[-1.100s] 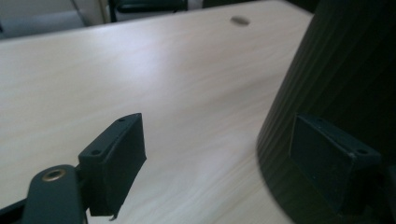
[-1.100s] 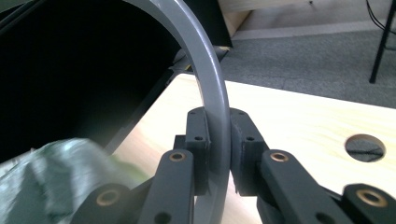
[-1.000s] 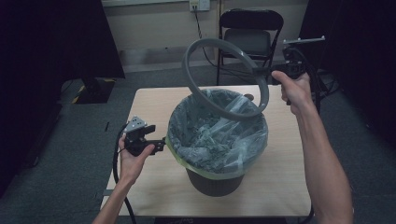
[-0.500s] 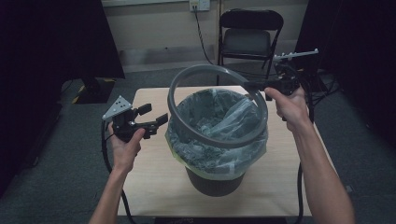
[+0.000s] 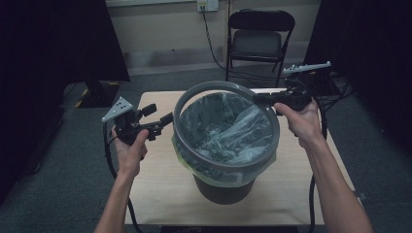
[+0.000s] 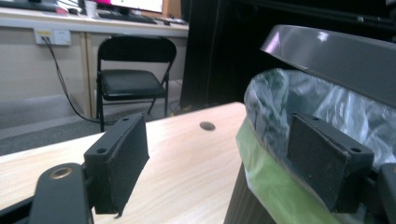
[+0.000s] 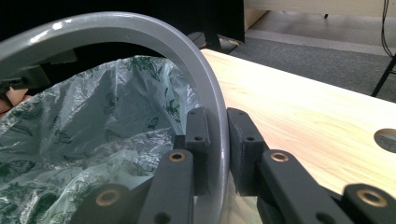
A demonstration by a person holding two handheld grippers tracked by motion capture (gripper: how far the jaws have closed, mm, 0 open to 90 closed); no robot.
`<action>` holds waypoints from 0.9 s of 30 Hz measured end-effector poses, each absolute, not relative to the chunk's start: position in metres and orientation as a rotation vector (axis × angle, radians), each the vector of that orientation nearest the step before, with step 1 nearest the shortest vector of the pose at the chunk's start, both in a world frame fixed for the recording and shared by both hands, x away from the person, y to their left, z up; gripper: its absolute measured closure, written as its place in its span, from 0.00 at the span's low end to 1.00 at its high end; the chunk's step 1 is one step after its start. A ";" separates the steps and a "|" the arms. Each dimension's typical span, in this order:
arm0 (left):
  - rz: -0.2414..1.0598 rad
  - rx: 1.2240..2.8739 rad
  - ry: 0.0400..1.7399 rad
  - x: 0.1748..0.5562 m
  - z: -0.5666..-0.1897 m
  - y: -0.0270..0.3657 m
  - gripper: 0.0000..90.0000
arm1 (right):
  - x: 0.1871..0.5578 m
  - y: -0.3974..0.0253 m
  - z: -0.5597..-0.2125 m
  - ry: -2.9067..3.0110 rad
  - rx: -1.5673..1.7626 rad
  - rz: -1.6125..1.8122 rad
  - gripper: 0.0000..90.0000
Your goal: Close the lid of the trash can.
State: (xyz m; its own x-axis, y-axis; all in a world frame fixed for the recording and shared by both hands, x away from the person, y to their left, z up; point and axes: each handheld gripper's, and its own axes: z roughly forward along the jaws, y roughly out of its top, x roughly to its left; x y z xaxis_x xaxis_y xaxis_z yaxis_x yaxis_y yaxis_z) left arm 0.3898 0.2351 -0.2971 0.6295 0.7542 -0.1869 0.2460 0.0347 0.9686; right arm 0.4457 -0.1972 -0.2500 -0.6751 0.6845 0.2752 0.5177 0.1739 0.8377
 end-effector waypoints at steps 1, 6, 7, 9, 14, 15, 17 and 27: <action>0.478 1.524 0.870 0.389 -0.296 0.236 0.23 | 0.445 -0.197 -0.250 2.276 1.172 1.510 0.89; 0.458 1.476 0.878 0.389 -0.286 0.242 0.23 | 0.443 -0.197 -0.250 2.264 1.145 1.513 0.85; 0.456 1.470 0.877 0.388 -0.284 0.243 0.23 | 0.441 -0.198 -0.251 2.256 1.143 1.513 0.83; 0.418 1.473 0.848 0.387 -0.283 0.241 0.24 | 0.438 -0.199 -0.252 2.235 1.123 1.535 0.82; 0.332 1.502 0.724 0.380 -0.284 0.226 0.37 | 0.423 -0.205 -0.254 2.138 1.091 1.559 0.67; 0.336 1.535 0.703 0.379 -0.284 0.221 0.39 | 0.419 -0.207 -0.254 2.111 1.082 1.582 0.67; 0.356 1.592 0.689 0.376 -0.286 0.211 0.41 | 0.411 -0.211 -0.254 2.090 1.058 1.595 0.70; 0.403 1.604 0.691 0.370 -0.292 0.207 0.55 | 0.392 -0.226 -0.275 1.968 1.060 1.722 0.94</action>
